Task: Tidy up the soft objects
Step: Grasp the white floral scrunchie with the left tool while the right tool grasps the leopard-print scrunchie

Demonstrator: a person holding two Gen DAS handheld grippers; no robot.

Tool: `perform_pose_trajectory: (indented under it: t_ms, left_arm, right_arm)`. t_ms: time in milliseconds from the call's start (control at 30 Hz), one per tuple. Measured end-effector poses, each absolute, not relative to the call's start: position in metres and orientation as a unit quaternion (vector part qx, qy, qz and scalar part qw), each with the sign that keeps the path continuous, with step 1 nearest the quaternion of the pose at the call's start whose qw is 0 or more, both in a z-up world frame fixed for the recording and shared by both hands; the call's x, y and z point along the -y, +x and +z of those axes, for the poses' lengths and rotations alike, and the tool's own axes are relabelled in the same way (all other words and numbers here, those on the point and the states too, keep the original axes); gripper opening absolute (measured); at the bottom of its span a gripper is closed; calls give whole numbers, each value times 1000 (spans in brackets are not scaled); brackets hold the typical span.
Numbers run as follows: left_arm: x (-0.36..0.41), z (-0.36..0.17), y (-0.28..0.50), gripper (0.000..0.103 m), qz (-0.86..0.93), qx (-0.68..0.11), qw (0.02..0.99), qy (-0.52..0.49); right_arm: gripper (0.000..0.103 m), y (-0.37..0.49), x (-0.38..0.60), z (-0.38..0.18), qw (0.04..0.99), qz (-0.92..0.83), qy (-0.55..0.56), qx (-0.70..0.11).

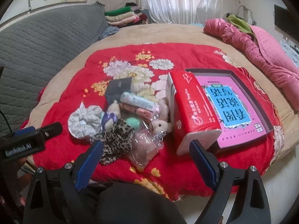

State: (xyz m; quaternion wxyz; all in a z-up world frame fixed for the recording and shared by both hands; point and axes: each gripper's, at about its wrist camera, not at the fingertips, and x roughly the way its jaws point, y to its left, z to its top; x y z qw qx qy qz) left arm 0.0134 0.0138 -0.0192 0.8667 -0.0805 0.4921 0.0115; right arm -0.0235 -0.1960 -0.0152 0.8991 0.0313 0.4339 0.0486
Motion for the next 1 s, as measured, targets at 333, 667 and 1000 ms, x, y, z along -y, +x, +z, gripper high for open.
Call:
perform_pose_trajectory:
  t_ms: [333, 667, 1000]
  left_arm:
    - [-57, -50, 46, 100, 20, -519, 850, -85]
    - [-47, -77, 89, 99, 19, -549, 833, -59]
    - [-56, -90, 104, 87, 28, -554, 830, -66]
  right_arm:
    - [94, -10, 178, -35, 881, 107, -9, -461]
    - [94, 28, 146, -61, 861, 149, -106, -476]
    - [75, 55, 131, -82, 847, 157, -200, -467]
